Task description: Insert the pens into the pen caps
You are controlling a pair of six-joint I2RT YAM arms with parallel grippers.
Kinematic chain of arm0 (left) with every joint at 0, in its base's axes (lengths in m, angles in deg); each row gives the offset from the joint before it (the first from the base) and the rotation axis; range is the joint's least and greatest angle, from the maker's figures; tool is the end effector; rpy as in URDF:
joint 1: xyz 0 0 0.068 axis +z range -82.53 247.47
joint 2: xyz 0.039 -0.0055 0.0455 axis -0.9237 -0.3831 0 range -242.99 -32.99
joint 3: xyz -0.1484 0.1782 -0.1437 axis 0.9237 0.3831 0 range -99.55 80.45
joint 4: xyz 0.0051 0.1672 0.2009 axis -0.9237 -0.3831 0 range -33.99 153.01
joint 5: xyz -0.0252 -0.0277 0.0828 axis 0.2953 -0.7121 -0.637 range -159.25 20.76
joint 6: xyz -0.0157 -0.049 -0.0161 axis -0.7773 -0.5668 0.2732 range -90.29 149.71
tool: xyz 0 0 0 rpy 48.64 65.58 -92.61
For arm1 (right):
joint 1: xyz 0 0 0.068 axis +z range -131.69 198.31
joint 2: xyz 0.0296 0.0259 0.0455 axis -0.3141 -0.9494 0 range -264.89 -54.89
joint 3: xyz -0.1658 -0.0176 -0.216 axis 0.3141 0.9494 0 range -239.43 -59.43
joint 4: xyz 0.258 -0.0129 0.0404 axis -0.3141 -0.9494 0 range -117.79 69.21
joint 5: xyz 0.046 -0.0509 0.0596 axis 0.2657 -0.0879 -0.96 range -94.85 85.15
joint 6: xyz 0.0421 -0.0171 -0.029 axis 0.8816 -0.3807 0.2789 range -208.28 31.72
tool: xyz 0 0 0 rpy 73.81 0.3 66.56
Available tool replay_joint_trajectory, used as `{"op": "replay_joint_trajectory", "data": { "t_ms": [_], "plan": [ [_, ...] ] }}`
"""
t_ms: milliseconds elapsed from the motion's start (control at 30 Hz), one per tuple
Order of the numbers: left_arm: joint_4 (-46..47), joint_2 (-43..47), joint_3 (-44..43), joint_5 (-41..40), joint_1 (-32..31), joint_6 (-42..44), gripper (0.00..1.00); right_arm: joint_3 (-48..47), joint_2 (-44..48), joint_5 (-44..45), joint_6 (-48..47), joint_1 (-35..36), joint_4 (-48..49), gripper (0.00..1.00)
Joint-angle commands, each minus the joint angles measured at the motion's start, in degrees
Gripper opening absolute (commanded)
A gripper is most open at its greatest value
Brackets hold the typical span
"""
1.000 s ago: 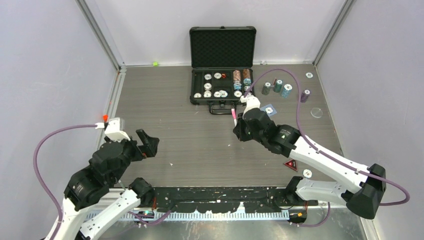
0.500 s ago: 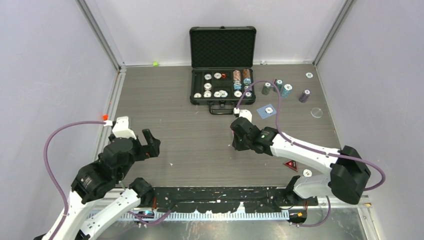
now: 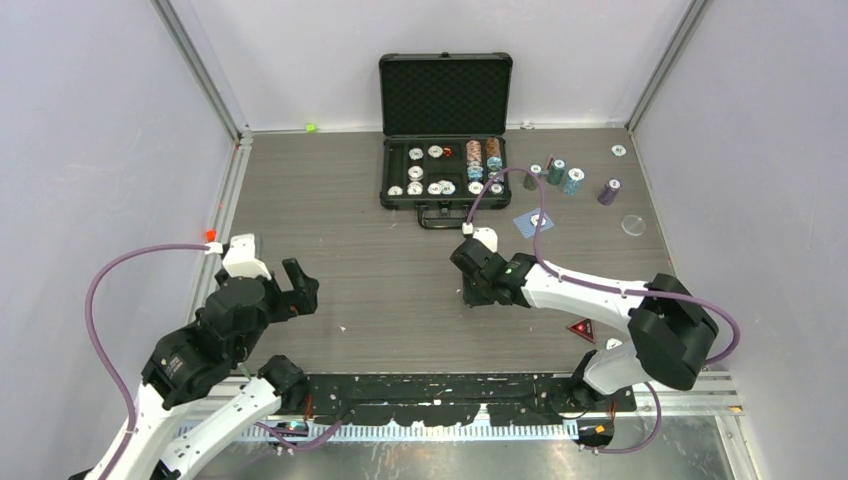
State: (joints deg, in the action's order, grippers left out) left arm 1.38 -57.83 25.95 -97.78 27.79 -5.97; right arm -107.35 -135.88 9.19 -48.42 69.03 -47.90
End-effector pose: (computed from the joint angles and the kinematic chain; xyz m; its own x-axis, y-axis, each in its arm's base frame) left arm 0.0516 -0.0207 0.3420 -0.4763 -0.2707 -0.8366 -0.0355 0.9566 -0.2894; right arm 0.1780 0.2040 0.1968 -0.8540 -0.0621 -0.5166 -0.1658 0.9736 0.1571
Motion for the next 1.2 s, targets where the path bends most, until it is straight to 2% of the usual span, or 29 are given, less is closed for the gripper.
{"op": "replay_joint_trajectory", "data": {
  "t_ms": [0, 133, 533, 933, 1167],
  "plan": [
    [0.1, 1.21, 0.35, -1.63, -0.07, 0.0, 1.0, -0.41, -1.48, 1.35, 1.71, 0.42, 2.01, 0.01],
    [0.06, 1.14, 0.36, -1.8, -0.05, -0.13, 1.0, -0.48, -2.64, 1.08, 1.89, 0.42, 2.15, 0.02],
    [-0.16, 0.88, 0.28, -2.05, -0.05, -0.33, 1.0, -0.07, -4.27, 1.12, 2.2, 0.61, 2.02, 0.16],
    [-0.16, 0.47, 0.27, -2.06, -0.1, -0.43, 1.0, 0.06, -4.3, 1.51, 2.33, 0.7, 1.79, 0.25],
    [-0.26, -0.28, 0.22, -2.05, -0.1, -0.45, 1.0, 0.11, -4.07, 1.6, 2.16, 0.65, 1.71, 0.33]
  ]
}}
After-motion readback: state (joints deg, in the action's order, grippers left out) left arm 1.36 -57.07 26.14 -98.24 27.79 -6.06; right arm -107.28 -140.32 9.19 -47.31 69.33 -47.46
